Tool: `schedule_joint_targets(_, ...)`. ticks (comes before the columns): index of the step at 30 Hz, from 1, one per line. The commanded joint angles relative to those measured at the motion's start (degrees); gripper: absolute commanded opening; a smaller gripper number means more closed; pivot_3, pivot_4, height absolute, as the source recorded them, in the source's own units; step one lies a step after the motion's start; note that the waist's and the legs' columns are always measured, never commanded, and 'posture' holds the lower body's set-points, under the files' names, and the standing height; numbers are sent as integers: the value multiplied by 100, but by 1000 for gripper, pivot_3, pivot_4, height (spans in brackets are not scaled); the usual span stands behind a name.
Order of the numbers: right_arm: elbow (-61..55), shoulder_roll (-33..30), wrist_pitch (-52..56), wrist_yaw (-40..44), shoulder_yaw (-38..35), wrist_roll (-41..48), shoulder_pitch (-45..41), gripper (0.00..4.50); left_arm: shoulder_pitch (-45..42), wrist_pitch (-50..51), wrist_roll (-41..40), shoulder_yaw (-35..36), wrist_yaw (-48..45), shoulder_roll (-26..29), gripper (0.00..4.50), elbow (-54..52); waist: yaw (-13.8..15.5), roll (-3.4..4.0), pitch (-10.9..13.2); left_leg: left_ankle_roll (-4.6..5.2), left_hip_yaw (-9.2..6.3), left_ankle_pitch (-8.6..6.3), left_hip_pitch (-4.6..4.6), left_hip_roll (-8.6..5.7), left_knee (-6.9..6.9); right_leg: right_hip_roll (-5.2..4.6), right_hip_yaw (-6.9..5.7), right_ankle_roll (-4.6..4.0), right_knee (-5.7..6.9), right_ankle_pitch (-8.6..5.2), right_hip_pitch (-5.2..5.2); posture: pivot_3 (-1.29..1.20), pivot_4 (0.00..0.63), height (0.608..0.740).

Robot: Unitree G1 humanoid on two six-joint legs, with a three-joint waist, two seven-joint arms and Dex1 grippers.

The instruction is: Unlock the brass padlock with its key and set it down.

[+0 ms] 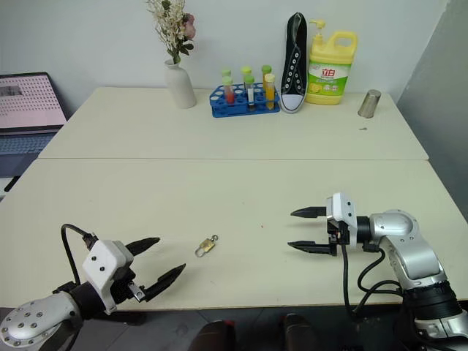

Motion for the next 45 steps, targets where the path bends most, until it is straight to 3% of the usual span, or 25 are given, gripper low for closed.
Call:
schedule_joint_targets(1, -111, 7, -109, 79, -8, 17, -21, 3601, -59, -56, 8, -61, -5, -8, 4500, -91, 0, 0, 0, 0, 0, 0, 0, 0, 0, 0, 0, 0, 0, 0, 0, 0, 150, 740)
schedule_joint_targets(9, -340, 13, 688, -278, 192, -9, -142, 3601, -22, 137, 178, -252, 161, 32, 4500, -191, -1, 0, 0, 0, 0, 0, 0, 0, 0, 0, 1, -4, 1, 2, 0, 0, 150, 740)
schedule_joint_targets(16, -187, 137, 370, -356, 347, -323, -248, 3601, -55, -18, 300, -256, 176, -20, 4500, -126, 0, 0, 0, 0, -1, 0, 0, -1, 0, 0, 0, -1, 1, 1, 0, 0, 150, 740)
schedule_joint_targets(19, -234, 66, 581, -111, 361, -145, -259, 3601, -114, 49, -20, -126, 143, -152, 4500, -183, 1, 0, 0, 0, 0, 0, -1, -1, 0, 0, 0, -2, 0, 1, 0, 0, 150, 740)
schedule_joint_targets(23, -325, 70, 1008, 22, 283, 186, -317, 4484, -131, 91, 26, -168, 88, -55, 4500, -200, 1, -1, 0, 0, -1, 0, -1, -1, 1, -1, 0, -4, 0, 2, 0, 0, 150, 740)
schedule_joint_targets(45, -1128, 66, 1220, -186, 367, 197, -110, 4484, -1152, 432, 737, -1324, 210, 123, 4500, 604, 2, -1, 0, 0, -3, 0, -2, -2, 1, 0, -2, -3, 1, 2, 0, 0, 150, 740)
